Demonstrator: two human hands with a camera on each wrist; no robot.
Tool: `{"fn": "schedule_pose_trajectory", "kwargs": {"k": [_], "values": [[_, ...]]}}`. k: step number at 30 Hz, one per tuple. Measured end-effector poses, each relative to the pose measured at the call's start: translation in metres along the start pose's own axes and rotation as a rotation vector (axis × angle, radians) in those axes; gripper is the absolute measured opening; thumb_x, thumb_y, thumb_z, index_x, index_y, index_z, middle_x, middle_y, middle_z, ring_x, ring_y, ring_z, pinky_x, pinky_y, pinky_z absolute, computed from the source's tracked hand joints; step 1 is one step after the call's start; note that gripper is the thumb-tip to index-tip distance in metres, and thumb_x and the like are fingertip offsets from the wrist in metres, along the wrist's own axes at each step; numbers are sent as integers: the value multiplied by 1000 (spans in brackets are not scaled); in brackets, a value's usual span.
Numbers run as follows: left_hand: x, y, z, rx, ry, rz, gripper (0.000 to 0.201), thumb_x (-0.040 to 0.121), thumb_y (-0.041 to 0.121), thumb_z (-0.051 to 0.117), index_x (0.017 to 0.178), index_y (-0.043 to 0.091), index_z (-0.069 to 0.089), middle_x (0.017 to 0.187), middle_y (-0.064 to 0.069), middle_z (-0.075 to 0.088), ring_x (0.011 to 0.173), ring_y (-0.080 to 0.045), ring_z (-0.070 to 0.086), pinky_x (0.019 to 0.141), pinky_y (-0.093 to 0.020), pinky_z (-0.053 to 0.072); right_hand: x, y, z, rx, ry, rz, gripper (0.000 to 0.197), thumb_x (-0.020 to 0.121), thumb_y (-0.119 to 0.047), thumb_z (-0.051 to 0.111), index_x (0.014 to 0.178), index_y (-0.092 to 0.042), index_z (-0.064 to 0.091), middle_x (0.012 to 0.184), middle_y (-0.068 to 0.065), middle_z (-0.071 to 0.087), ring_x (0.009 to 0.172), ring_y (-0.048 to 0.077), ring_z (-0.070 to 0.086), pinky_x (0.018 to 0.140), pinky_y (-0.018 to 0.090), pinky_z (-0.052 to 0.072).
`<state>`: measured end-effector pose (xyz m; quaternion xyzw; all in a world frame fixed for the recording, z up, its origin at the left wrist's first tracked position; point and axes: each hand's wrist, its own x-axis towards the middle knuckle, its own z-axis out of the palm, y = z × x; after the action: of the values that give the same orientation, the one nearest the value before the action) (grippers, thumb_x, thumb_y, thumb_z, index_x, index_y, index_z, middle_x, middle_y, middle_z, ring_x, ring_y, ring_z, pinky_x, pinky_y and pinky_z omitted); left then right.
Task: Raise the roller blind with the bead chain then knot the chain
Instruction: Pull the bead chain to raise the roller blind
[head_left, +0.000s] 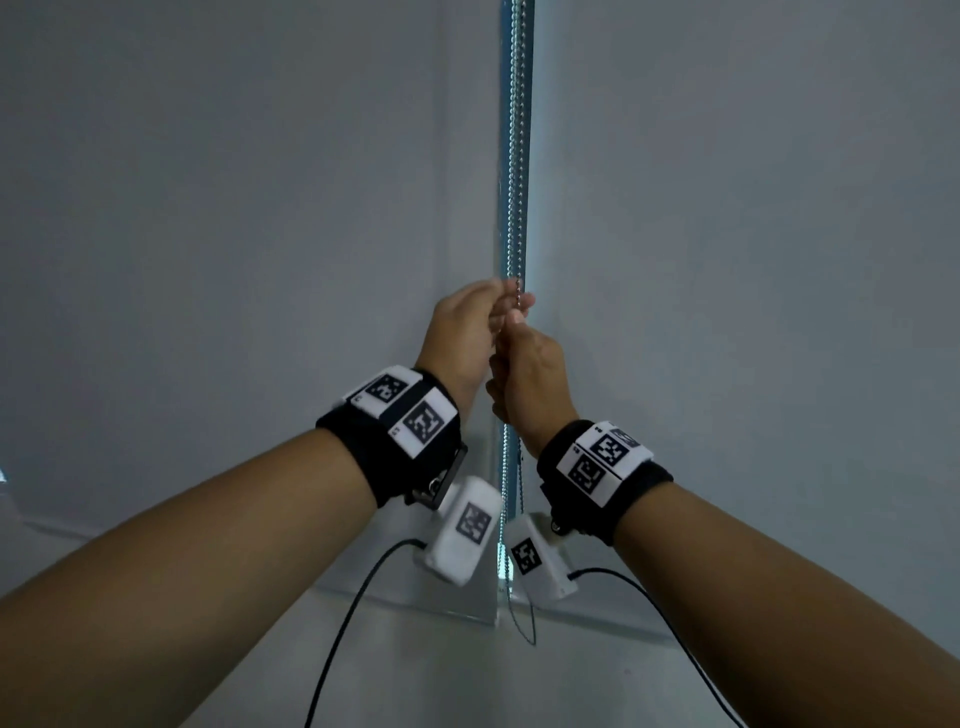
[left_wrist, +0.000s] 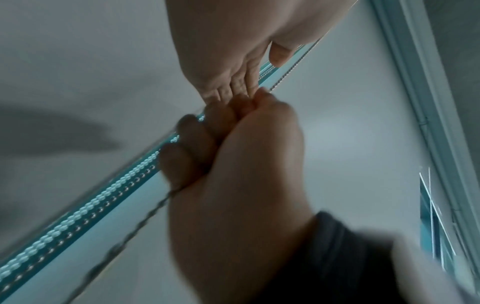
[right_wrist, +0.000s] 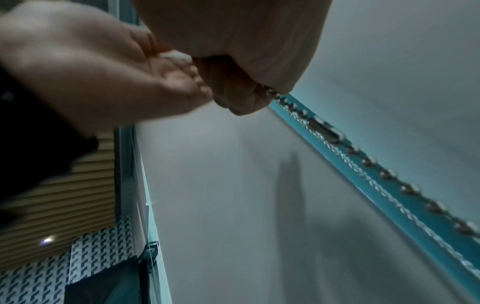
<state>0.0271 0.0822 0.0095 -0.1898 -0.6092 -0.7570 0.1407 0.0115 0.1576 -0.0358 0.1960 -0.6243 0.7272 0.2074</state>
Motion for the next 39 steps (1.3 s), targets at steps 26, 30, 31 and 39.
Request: {"fn": "schedule_pose_trajectory", "kwargs": {"k": [26,30,31,39], "values": [[-24,-45,-14,54,22,-69,39,99,17,38,61,18,45,44,8,31,36,-6,22,37,-15,18,29,-22,-6,-99,-20,-180,35,87,-16,35,100,1,63,71,11,57,66,24,54,58,30,46],[-37,-66,-16,78,35,-164,42,95,6,38,58,22,51,49,6,37,40,-9,28,35,-14,20,40,-54,7,-60,-56,-149,31,98,-26,37,103,-7,60,72,12,58,61,25,56,57,35,47],[-39,-68,-16,74,39,-187,40,95,5,39,60,22,51,52,4,39,43,-11,32,35,-15,23,43,-60,11,-49,-57,-131,31,100,-27,37,103,-7,60,69,10,56,55,23,53,53,33,45],[-49,-76,-17,-132,-30,-224,30,85,-10,37,65,12,43,63,-1,46,46,-10,51,51,-21,46,40,-63,25,89,-65,58,47,103,-41,32,59,-26,27,50,-6,21,42,11,12,44,18,15]]}}
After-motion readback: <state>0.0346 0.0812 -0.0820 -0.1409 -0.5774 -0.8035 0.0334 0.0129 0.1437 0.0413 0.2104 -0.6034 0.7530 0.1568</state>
